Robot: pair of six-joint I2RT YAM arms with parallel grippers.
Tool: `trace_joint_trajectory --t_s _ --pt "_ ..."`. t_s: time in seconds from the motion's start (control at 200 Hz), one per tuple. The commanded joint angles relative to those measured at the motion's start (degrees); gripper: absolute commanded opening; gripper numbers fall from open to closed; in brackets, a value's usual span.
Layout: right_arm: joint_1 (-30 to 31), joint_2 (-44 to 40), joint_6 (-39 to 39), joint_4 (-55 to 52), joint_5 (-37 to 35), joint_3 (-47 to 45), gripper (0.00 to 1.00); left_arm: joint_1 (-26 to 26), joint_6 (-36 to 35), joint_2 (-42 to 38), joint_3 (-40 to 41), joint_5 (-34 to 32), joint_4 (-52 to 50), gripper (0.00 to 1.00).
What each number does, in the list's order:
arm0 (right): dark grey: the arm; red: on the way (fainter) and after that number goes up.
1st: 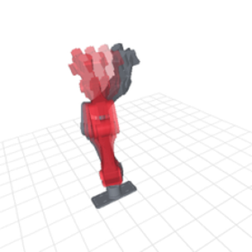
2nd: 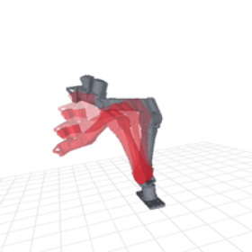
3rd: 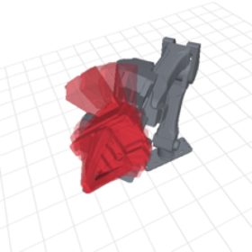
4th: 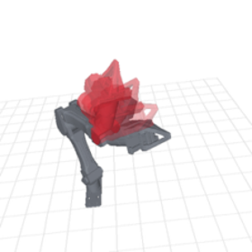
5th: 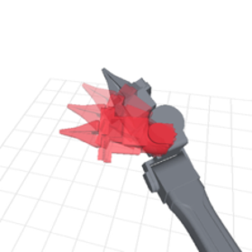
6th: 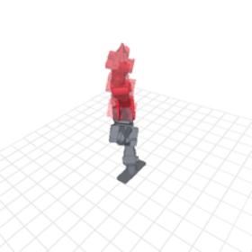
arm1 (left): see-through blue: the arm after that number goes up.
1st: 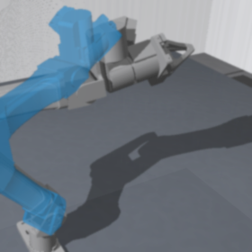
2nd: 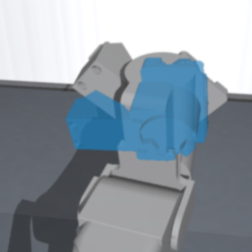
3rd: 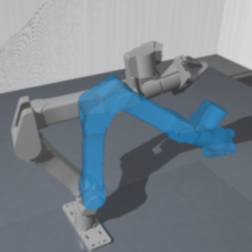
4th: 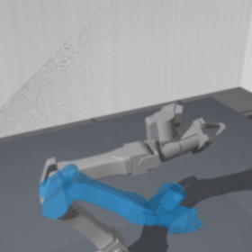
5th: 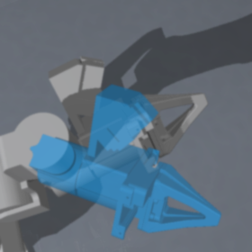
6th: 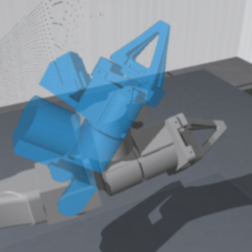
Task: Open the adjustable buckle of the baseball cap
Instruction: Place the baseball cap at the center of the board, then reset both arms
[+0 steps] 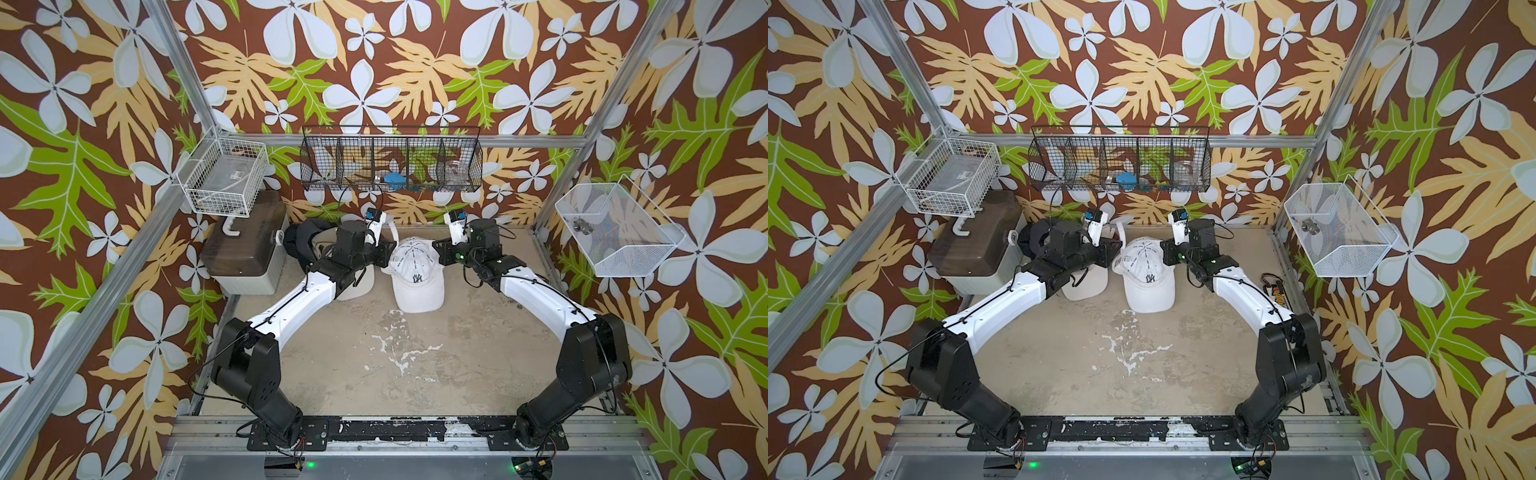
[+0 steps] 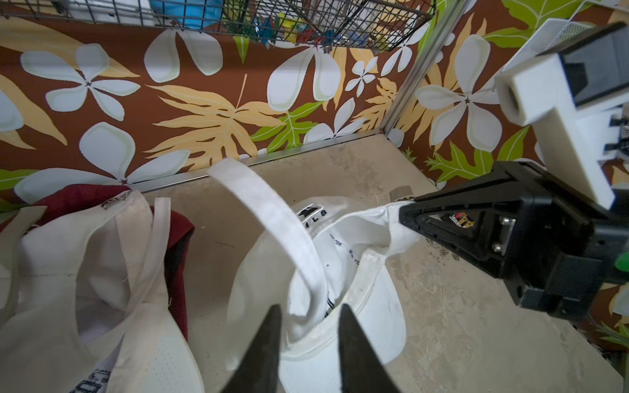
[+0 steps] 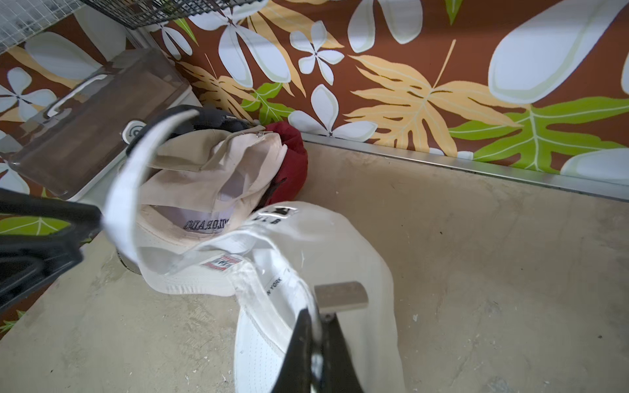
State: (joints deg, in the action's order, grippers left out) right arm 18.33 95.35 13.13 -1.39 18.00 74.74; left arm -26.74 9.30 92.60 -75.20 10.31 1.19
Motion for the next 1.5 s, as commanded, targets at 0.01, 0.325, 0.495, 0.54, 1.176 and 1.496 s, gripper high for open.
trace_joint_trajectory --t_s 0.01,0.325,0.495,0.54,1.176,1.496 --pt "-0.52 1.44 0.39 -0.17 -3.03 1.69 0.15 0.11 -2.0 0.49 -1.46 -3.11 0.31 0.56" --pt "-0.93 -2.07 1.06 -1.2 -8.57 2.19 0.93 0.11 -1.99 -3.48 -2.17 -5.93 -1.0 0.72" --pt "-0.92 -7.0 -0.24 -2.34 -11.1 0.7 0.95 0.11 -2.55 -10.19 -0.09 -9.43 -0.11 0.76" --pt "-0.93 -8.84 -0.36 -2.48 -12.45 -0.33 0.95 0.11 -2.67 -12.45 0.87 -10.91 0.4 0.77" --pt "-1.0 -33.54 -4.06 -0.18 -37.33 -23.97 0.96 0.11 -2.04 -31.92 23.06 -33.64 0.52 0.85" --pt "-0.95 -42.57 -7.39 9.77 -39.81 -43.53 1.0 0.11 -2.02 -40.72 39.92 -38.96 7.27 0.84"
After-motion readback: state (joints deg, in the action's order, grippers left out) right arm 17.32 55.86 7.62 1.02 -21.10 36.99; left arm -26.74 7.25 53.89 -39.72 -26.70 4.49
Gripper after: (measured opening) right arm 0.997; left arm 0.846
